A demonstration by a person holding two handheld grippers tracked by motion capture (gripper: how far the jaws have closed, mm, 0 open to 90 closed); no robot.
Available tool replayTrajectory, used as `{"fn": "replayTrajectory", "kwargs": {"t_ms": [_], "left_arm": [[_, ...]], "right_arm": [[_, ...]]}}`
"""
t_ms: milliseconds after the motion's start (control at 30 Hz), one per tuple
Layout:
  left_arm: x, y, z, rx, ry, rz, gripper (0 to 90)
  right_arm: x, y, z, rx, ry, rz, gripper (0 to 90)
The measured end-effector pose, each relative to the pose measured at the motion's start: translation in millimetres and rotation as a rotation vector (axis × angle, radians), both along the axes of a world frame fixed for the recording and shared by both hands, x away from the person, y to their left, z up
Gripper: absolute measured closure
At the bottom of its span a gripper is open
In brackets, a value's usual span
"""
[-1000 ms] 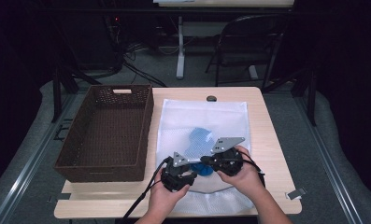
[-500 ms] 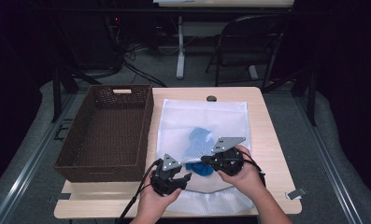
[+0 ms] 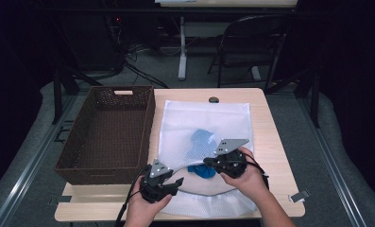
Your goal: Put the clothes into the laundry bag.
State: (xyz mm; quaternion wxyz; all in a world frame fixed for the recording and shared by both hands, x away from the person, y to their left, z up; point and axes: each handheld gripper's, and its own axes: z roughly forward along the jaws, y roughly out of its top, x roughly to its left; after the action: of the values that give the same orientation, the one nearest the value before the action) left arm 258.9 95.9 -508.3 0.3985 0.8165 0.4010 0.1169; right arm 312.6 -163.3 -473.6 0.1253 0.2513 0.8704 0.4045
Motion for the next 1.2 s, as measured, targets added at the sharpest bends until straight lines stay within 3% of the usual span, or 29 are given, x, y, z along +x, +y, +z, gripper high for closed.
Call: {"fn": "replayTrajectory", "kwargs": {"t_ms": [133, 400, 467, 567, 800, 1200], "left_arm": [[-4.2, 9.6, -0.7, -0.011, 0.001, -0.011, 51.9], [-12.5, 23.1, -6.7, 0.003, -0.002, 0.019, 50.3], [-13.7, 26.6, -7.5, -0.006, -0.007, 0.032, 52.0], [-15.4, 30.8, -8.1, -0.043, 0.016, 0.037, 56.5], [-19.0, 36.9, -9.2, -0.030, -0.010, 0.044, 57.3], [-19.3, 42.6, -12.3, -0.028, -0.013, 0.062, 55.0]], "right_arm": [[-0.1, 0.2, 0.1, -0.001, 0.001, -0.001, 89.1], [-1.1, 0.3, 0.8, -0.004, 0.000, 0.001, 89.1], [-1.4, 0.2, 1.1, -0.004, 0.000, 0.001, 89.1], [-1.8, 0.5, 1.2, -0.004, 0.000, 0.001, 89.1], [-2.2, 2.0, 1.5, -0.014, 0.004, 0.004, 89.1], [-5.1, 5.6, 3.5, -0.045, 0.021, 0.019, 89.1]]}}
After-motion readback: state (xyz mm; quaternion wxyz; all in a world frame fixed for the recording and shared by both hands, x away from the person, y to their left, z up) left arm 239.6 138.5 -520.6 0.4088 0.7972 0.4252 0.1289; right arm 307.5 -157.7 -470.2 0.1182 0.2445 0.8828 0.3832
